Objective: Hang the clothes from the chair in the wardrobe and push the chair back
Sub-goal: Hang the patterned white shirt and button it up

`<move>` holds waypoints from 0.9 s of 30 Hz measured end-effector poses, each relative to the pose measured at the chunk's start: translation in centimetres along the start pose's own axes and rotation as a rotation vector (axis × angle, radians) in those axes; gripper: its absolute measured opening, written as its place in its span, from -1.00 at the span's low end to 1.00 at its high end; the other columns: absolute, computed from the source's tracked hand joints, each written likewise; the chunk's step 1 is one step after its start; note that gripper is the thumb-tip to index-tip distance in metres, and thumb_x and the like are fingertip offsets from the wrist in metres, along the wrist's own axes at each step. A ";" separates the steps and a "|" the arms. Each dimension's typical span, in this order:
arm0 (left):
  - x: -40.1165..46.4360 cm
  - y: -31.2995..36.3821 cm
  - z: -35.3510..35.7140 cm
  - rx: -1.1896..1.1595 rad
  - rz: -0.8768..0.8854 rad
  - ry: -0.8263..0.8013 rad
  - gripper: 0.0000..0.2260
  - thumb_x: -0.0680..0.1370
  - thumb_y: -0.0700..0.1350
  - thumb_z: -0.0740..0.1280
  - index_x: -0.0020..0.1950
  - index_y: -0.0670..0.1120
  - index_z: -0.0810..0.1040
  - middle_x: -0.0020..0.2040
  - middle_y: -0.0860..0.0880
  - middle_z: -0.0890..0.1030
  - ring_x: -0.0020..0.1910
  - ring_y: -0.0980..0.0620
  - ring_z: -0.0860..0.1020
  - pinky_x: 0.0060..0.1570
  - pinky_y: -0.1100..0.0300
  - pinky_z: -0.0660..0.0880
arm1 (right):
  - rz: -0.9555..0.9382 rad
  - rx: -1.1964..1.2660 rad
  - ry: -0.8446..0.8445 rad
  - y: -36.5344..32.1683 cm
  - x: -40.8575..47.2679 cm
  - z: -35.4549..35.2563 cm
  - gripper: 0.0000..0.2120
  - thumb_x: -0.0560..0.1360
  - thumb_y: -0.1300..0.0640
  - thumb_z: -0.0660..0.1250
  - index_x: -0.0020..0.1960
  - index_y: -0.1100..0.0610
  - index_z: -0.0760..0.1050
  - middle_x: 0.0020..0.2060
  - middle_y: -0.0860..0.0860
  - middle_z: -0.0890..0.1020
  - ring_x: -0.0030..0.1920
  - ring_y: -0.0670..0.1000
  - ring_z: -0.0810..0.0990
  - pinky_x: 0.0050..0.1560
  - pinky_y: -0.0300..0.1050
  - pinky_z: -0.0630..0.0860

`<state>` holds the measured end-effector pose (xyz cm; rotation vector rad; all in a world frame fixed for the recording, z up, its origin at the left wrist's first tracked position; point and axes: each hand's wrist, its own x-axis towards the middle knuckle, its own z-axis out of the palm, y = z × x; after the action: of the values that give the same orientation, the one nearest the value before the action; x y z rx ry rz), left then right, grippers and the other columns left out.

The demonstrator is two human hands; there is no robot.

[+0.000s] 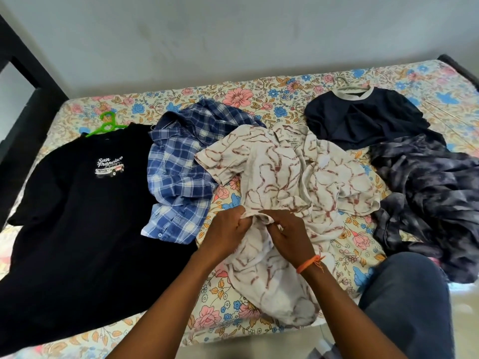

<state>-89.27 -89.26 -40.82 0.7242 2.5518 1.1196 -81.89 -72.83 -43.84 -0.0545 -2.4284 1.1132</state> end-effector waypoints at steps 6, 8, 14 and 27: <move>-0.3 -1.1 -0.4 -0.004 0.066 0.040 -0.36 0.44 0.43 0.23 -0.41 -0.15 0.32 -0.43 -0.02 0.34 -0.43 0.10 0.24 -0.42 0.21 0.11 | 0.170 0.108 -0.054 -0.4 0.1 0.2 -0.76 0.51 0.02 0.24 0.07 0.10 0.59 -0.10 -0.14 0.54 -0.08 -0.16 0.52 -0.09 -0.24 0.45; -0.6 -0.2 -0.4 -0.189 -0.080 0.063 -0.47 0.40 0.35 0.32 -0.43 -0.06 0.30 -0.46 0.05 0.30 -0.45 0.12 0.23 -0.40 0.20 0.12 | 0.483 0.272 0.002 -1.0 0.1 1.2 -0.66 0.48 -0.20 0.23 0.10 -0.01 0.55 0.04 -0.11 0.43 0.08 -0.05 0.52 0.04 -0.10 0.53; -2.3 -0.8 0.9 -0.679 -0.395 -0.070 -0.50 0.45 0.36 0.34 -0.05 -0.06 0.72 -0.12 -0.11 0.73 -0.05 -0.21 0.67 0.03 -0.03 0.54 | 1.495 0.927 -0.154 -4.2 -1.1 1.5 -0.45 0.55 -0.36 0.15 -0.17 0.14 0.46 -0.39 0.07 0.50 -0.38 0.06 0.50 -0.38 -0.15 0.50; -4.4 -0.7 2.1 -0.095 -0.282 -0.261 -0.37 0.48 0.46 -0.09 -0.48 -0.04 0.22 -0.57 0.05 0.26 -0.62 0.14 0.24 -0.35 0.14 0.23 | 1.471 1.042 -0.118 -3.0 -0.9 3.5 -0.49 0.31 -0.37 0.44 -0.42 0.07 0.47 -0.55 -0.04 0.35 -0.58 -0.10 0.28 -0.55 -0.30 0.21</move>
<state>-84.88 -90.76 -42.54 0.4372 2.2774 0.9757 -82.12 -77.54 -43.97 -1.5737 -1.2652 2.7919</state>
